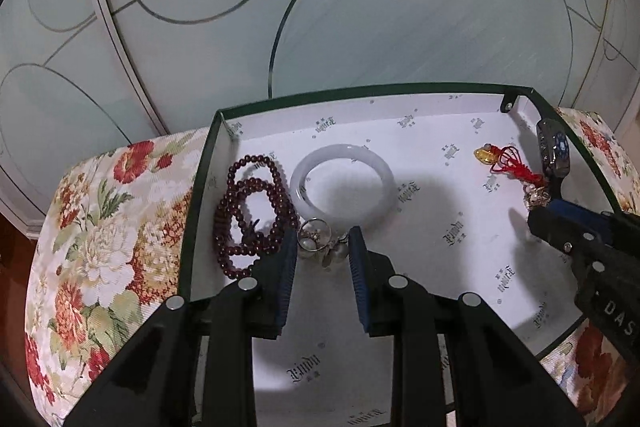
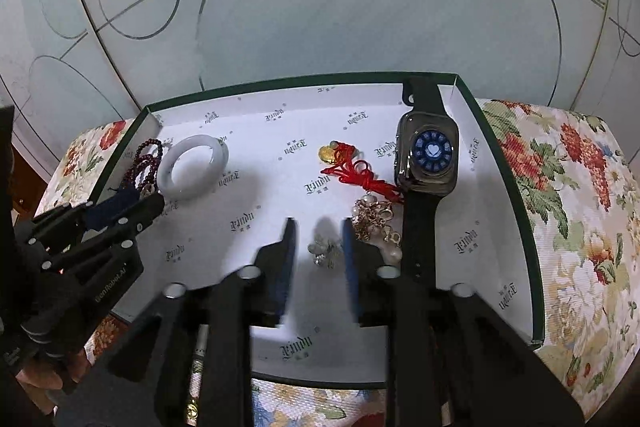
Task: Organize jewelry
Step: 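Open the left tool to drop the ring in the box while the right tool releases the brooch, then move both tools back toward the pearl brooch and gold coin charm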
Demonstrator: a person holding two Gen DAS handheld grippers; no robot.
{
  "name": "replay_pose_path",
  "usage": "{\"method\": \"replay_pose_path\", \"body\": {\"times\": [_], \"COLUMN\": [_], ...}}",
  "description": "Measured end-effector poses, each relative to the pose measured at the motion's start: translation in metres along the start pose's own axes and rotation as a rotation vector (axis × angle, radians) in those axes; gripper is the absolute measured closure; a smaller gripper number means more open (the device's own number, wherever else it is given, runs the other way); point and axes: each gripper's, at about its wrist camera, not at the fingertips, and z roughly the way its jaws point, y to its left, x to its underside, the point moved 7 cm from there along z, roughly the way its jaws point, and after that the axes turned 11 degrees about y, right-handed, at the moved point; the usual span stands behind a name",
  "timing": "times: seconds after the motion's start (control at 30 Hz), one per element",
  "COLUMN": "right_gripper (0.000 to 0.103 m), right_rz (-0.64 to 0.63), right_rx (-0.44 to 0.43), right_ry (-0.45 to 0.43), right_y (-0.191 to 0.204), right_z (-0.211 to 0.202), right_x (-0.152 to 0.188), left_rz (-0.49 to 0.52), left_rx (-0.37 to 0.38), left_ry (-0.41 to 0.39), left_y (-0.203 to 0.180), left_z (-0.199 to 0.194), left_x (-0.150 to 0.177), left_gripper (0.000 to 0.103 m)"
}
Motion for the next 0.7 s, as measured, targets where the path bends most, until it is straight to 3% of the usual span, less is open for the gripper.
{"method": "replay_pose_path", "body": {"times": [0.13, 0.2, 0.27, 0.37, 0.7], "right_gripper": [0.071, 0.07, 0.07, 0.063, 0.063], "right_rz": [0.003, 0.002, 0.001, 0.004, 0.002], "right_rx": [0.0, -0.005, -0.014, -0.027, -0.059], "right_ry": [-0.017, -0.034, -0.05, -0.069, -0.067], "right_y": [-0.002, -0.004, -0.004, -0.005, 0.006], "right_z": [-0.007, -0.017, -0.028, -0.045, -0.082], "right_x": [0.001, 0.004, 0.01, 0.023, 0.093], "left_rz": [-0.009, -0.016, -0.02, -0.02, -0.064], "left_rx": [0.003, 0.003, -0.001, 0.003, 0.027], "left_ry": [0.012, 0.004, -0.015, -0.035, -0.05], "left_y": [0.002, 0.003, 0.005, 0.007, 0.013], "left_z": [0.002, -0.001, -0.009, -0.022, -0.057], "left_x": [0.004, 0.006, 0.009, 0.016, 0.064], "left_gripper": [0.07, 0.054, 0.048, 0.044, 0.039]}}
